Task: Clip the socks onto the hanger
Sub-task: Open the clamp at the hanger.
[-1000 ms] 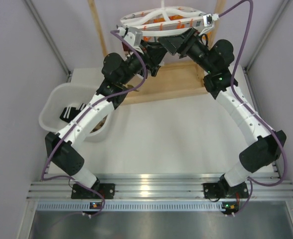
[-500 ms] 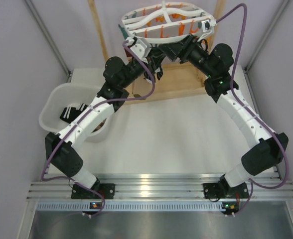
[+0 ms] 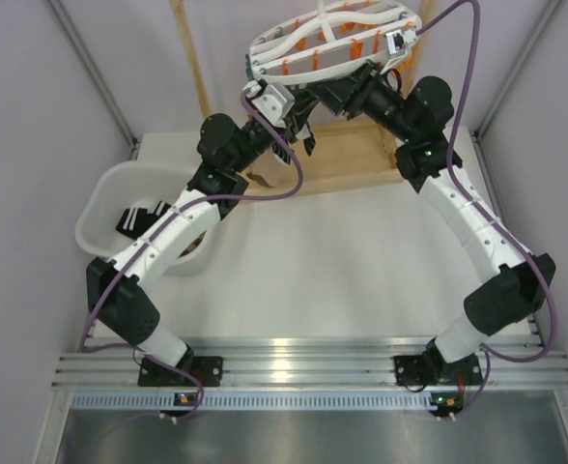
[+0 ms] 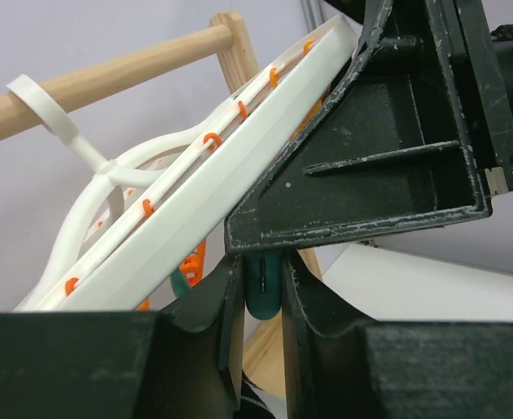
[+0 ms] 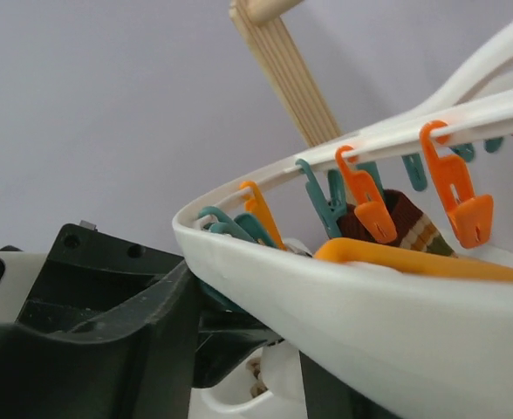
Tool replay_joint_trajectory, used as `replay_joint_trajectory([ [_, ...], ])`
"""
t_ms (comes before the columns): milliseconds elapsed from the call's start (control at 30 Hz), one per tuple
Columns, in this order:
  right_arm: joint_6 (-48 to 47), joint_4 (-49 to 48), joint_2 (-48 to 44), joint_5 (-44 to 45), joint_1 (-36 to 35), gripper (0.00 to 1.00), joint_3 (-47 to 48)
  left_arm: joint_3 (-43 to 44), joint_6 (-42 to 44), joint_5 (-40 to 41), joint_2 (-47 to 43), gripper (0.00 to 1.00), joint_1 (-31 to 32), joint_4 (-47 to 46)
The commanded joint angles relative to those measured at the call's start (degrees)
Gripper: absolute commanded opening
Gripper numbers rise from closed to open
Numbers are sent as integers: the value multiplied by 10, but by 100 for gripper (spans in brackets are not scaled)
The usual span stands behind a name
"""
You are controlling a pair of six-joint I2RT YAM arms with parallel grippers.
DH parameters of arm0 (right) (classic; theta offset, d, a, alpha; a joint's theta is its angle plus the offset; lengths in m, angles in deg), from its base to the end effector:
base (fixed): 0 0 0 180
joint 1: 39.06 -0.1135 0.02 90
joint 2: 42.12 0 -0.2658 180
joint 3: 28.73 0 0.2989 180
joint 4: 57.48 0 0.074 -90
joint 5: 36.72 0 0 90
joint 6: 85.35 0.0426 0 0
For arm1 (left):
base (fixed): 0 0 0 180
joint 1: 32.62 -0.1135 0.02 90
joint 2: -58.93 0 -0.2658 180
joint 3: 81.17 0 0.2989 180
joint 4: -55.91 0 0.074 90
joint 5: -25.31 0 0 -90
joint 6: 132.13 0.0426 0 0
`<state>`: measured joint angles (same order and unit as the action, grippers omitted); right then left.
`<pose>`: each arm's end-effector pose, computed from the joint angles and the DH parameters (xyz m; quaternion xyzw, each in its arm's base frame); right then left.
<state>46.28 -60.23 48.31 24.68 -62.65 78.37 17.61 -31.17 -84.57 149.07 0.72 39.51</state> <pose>0.3707 0.1841 0.5021 -0.1113 0.5845 0.5465 0.5894 0.3425 -0.2427 0.4725 0.3343 0.4350 -0.2522 0.7971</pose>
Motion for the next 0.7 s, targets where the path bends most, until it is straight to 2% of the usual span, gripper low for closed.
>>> replay_joint_trajectory([
  [0,-12,-38,8,50,14,35,52,-10,17,-15,-34,0,-4,-19],
  [67,-14,-39,11,51,13,24,55,-14,23,-19,-38,0,-3,-20],
  [133,-12,-39,13,52,12,16,62,-19,25,-19,-42,0,-3,-20],
  [167,-12,-39,14,52,12,8,62,-19,27,-22,-45,0,-4,-19],
  [267,-11,-39,14,53,10,0,62,-21,26,-20,-51,1,-3,-19],
  [300,-7,-39,13,52,9,0,60,-23,16,-15,-52,10,-4,-19],
  [367,-5,-40,12,49,9,0,59,-29,13,-19,-59,19,-3,-20],
  [400,-1,-41,10,48,9,0,56,-33,5,-21,-63,29,-4,-18],
  [467,0,-41,10,48,10,0,55,-37,-4,-25,-77,38,-3,-6],
  [500,5,-40,9,48,9,0,53,-41,-21,-25,-83,46,-5,-1],
  [667,14,-39,4,46,11,0,45,-53,-90,-47,-147,57,-11,65],
])
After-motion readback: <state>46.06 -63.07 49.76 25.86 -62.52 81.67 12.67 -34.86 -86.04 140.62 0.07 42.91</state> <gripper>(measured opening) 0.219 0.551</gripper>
